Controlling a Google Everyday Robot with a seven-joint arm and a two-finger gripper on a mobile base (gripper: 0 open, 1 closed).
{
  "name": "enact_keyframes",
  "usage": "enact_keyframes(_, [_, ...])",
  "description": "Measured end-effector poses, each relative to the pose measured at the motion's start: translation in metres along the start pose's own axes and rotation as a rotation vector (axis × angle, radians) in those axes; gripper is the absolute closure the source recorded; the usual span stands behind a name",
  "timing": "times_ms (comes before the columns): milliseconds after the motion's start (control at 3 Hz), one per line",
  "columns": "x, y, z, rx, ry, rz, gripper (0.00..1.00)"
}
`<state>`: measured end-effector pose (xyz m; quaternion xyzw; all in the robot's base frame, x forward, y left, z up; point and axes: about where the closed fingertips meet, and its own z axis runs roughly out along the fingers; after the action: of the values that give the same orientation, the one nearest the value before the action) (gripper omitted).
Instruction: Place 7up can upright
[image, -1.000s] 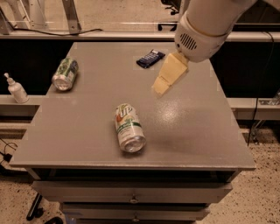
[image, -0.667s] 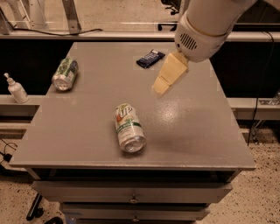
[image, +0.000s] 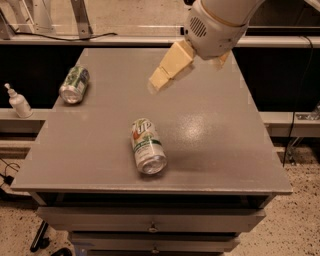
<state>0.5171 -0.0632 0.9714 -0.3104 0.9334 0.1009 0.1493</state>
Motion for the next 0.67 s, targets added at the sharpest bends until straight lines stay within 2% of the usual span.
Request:
enact_keyframes(333, [-0.018, 0.029, 0.011, -0.067, -0.011, 0.104, 0.00])
enact_keyframes(667, [-0.021, 0.064, 0.034, -0.060, 0.005, 0.195, 0.00])
